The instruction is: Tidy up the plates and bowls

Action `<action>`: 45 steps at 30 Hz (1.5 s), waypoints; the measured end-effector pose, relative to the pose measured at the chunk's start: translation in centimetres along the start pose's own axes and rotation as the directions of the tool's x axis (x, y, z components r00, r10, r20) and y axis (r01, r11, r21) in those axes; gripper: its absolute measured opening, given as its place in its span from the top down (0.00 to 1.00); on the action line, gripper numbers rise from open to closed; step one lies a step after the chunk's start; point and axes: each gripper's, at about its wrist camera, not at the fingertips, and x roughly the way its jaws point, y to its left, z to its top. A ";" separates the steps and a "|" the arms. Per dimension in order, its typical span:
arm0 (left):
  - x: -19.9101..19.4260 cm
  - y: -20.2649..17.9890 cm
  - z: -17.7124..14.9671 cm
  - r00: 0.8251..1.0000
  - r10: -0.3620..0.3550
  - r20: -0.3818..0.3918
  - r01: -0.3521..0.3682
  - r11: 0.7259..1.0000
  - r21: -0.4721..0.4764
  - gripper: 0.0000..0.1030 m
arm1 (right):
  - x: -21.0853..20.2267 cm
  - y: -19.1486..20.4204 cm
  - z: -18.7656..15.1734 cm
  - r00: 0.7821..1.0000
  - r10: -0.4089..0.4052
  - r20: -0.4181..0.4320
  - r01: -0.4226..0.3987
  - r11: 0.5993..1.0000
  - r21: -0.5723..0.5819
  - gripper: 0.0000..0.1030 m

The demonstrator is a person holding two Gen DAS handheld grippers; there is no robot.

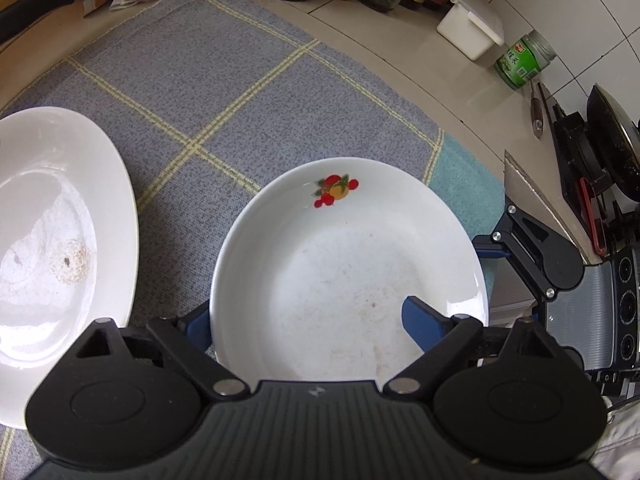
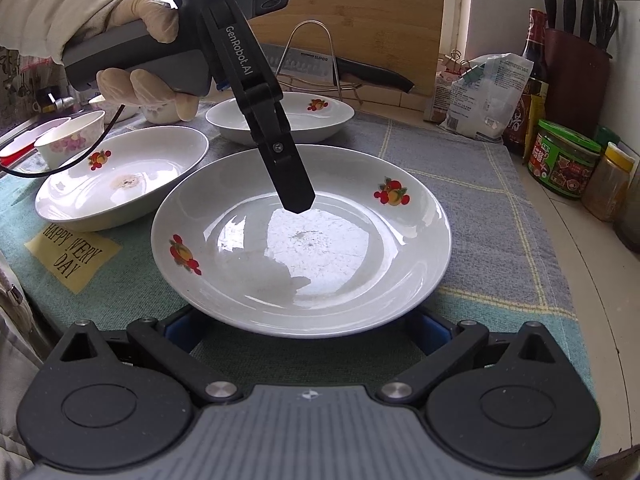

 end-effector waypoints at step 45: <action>0.4 1.0 1.0 0.996 -0.061 -0.066 0.053 0.992 -0.111 0.11 | 0.1 0.0 0.9 0.999 0.011 -0.048 -0.015 0.996 -0.087 0.00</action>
